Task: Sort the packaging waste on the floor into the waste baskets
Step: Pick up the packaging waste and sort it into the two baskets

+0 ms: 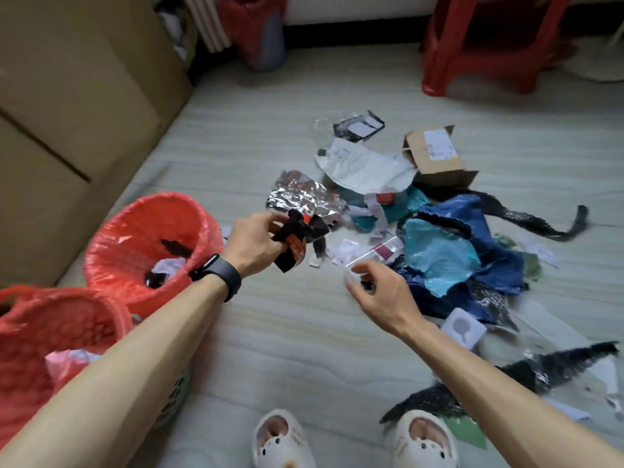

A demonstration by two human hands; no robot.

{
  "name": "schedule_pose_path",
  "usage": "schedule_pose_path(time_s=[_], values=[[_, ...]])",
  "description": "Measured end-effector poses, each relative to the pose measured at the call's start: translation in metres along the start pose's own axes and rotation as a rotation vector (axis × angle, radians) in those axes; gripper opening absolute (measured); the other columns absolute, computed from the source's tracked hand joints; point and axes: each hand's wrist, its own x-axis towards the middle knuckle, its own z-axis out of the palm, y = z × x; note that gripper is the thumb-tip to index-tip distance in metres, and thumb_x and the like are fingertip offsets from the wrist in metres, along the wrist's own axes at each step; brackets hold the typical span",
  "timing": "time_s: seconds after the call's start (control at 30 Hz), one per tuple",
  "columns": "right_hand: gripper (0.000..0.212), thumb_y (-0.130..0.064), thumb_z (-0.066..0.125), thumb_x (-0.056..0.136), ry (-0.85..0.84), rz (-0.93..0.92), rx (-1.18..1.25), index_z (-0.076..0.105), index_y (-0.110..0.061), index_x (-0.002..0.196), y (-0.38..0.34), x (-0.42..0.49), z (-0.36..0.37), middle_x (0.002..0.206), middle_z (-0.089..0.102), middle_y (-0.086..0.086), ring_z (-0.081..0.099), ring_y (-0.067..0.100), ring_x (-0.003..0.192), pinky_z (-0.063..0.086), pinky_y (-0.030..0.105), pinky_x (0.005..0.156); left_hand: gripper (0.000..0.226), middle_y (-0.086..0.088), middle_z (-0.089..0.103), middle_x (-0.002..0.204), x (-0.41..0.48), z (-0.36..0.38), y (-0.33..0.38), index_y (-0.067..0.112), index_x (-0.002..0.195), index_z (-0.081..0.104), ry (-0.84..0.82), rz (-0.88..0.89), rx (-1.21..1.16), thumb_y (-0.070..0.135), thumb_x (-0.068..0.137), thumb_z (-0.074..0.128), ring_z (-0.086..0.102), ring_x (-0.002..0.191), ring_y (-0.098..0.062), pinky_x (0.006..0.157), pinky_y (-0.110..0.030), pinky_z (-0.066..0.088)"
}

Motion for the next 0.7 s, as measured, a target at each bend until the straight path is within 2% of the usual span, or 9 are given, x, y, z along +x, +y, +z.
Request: schedule_pose_path(time_s=[0.13, 0.2, 0.27, 0.37, 0.43, 0.5, 0.57, 0.63, 0.7], values=[[0.04, -0.043, 0.062, 0.09, -0.156, -0.095, -0.091, 0.058, -0.022, 0.124, -0.071, 0.043, 0.039, 0.122, 0.063, -0.002, 0.059, 0.015, 0.109, 0.05, 0.035, 0.094, 0.038, 0.004, 0.075, 0.102, -0.006, -0.091, -0.067, 0.03, 0.111, 0.071, 0.369, -0.113, 0.085, 0.022, 0.074, 0.069, 0.07, 0.095, -0.016, 0.086, -0.032, 0.055], [0.047, -0.048, 0.06, 0.09, -0.242, -0.136, -0.15, 0.054, -0.023, 0.13, -0.102, 0.061, 0.065, 0.13, 0.06, -0.001, 0.057, 0.018, 0.115, 0.047, 0.034, 0.098, 0.039, -0.001, 0.075, 0.103, -0.013, -0.114, -0.098, 0.031, 0.111, 0.069, 0.419, -0.193, 0.155, 0.031, 0.072, 0.066, 0.069, 0.098, -0.024, 0.084, -0.037, 0.055], [0.057, -0.055, 0.058, 0.088, -0.332, -0.135, -0.163, 0.05, -0.022, 0.134, -0.137, 0.079, 0.097, 0.132, 0.06, 0.002, 0.058, 0.02, 0.118, 0.047, 0.033, 0.098, 0.037, -0.007, 0.073, 0.106, -0.02, -0.124, -0.131, 0.03, 0.113, 0.068, 0.385, -0.277, 0.265, 0.031, 0.076, 0.069, 0.067, 0.1, -0.031, 0.08, -0.037, 0.053], [0.08, -0.07, 0.052, 0.085, -0.488, 0.08, -0.068, 0.045, -0.012, 0.139, -0.178, 0.098, 0.146, 0.129, 0.063, 0.011, 0.06, 0.031, 0.119, 0.047, 0.035, 0.097, 0.041, -0.011, 0.071, 0.112, -0.025, -0.117, -0.167, 0.03, 0.12, 0.06, 0.272, -0.384, 0.436, 0.019, 0.081, 0.061, 0.064, 0.104, -0.035, 0.078, -0.038, 0.05], [0.094, -0.084, 0.046, 0.073, -0.516, 0.21, 0.069, 0.045, -0.011, 0.132, -0.196, 0.111, 0.179, 0.115, 0.069, 0.015, 0.069, 0.035, 0.102, 0.056, 0.042, 0.089, 0.048, -0.012, 0.068, 0.114, -0.021, -0.11, -0.184, 0.026, 0.127, 0.05, 0.182, -0.425, 0.506, 0.015, 0.081, 0.057, 0.064, 0.105, -0.037, 0.077, -0.039, 0.05], [0.096, -0.087, 0.044, 0.065, -0.478, 0.278, 0.184, 0.042, -0.012, 0.125, -0.2, 0.124, 0.216, 0.111, 0.07, 0.015, 0.072, 0.036, 0.091, 0.059, 0.049, 0.081, 0.061, -0.011, 0.066, 0.118, -0.013, -0.101, -0.197, 0.023, 0.14, 0.033, 0.101, -0.432, 0.572, 0.017, 0.084, 0.055, 0.064, 0.107, -0.036, 0.075, -0.039, 0.048], [0.076, -0.069, 0.051, 0.079, -0.431, 0.288, 0.151, 0.039, -0.009, 0.125, -0.209, 0.129, 0.236, 0.117, 0.066, 0.019, 0.066, 0.04, 0.101, 0.054, 0.045, 0.087, 0.071, -0.007, 0.06, 0.129, -0.005, -0.092, -0.209, 0.03, 0.15, 0.02, 0.028, -0.4, 0.628, 0.017, 0.088, 0.052, 0.061, 0.112, -0.034, 0.08, -0.039, 0.048], [0.052, -0.038, 0.053, 0.089, -0.368, 0.276, 0.084, 0.039, -0.003, 0.125, -0.221, 0.126, 0.229, 0.119, 0.064, 0.025, 0.06, 0.042, 0.11, 0.048, 0.041, 0.087, 0.073, -0.003, 0.057, 0.134, 0.0, -0.088, -0.216, 0.042, 0.149, 0.021, -0.032, -0.354, 0.639, 0.014, 0.088, 0.048, 0.06, 0.115, -0.034, 0.084, -0.039, 0.048], [0.047, -0.028, 0.054, 0.088, -0.353, 0.296, 0.066, 0.039, -0.002, 0.124, -0.219, 0.127, 0.222, 0.119, 0.063, 0.026, 0.057, 0.043, 0.112, 0.045, 0.04, 0.085, 0.071, -0.003, 0.058, 0.132, 0.006, -0.082, -0.228, 0.051, 0.145, 0.025, -0.089, -0.333, 0.629, 0.014, 0.088, 0.047, 0.059, 0.116, -0.033, 0.085, -0.038, 0.048]])
